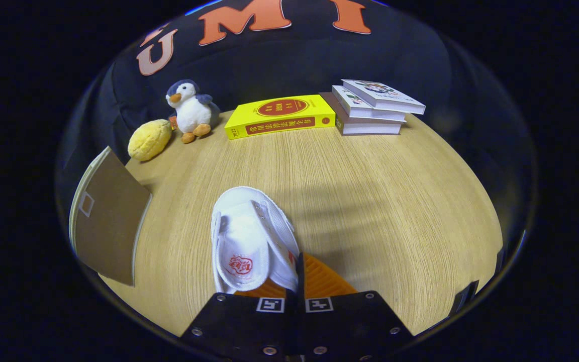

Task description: Open the storage box then place both shoes into the box .Put the left shoe in first, then the right shoe, with the right side of both shoes facing outward in a uniform manner.

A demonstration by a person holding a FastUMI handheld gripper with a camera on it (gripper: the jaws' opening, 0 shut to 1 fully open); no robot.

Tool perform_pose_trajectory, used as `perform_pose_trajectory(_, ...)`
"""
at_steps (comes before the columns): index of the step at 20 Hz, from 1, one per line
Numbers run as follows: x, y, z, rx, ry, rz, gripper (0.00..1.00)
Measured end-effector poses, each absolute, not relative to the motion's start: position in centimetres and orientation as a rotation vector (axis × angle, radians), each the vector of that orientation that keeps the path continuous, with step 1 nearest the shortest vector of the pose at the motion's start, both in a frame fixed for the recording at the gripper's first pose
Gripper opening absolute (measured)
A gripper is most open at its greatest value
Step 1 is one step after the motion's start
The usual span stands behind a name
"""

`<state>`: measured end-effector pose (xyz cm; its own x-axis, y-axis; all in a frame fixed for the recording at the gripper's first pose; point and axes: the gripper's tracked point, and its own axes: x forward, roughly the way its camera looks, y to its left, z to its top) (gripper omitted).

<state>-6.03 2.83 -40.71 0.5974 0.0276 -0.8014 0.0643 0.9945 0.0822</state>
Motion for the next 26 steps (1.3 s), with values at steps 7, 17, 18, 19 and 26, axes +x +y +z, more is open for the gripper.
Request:
perform_pose_trajectory(7, -5.1, 7.4, -32.3, 0.175, 0.897, -0.039, 0.01)
perform_pose_trajectory(17, -4.2, 21.5, -23.5, 0.147, 0.9, 0.096, 0.03)
perform_pose_trajectory(18, -4.3, 23.4, -23.0, 0.148, 0.905, 0.114, 0.03)
perform_pose_trajectory(19, -4.2, 25.1, -22.7, 0.148, 0.911, 0.126, 0.03)
perform_pose_trajectory(26, -3.8, 34.8, -24.0, 0.148, 0.982, 0.154, 0.03)
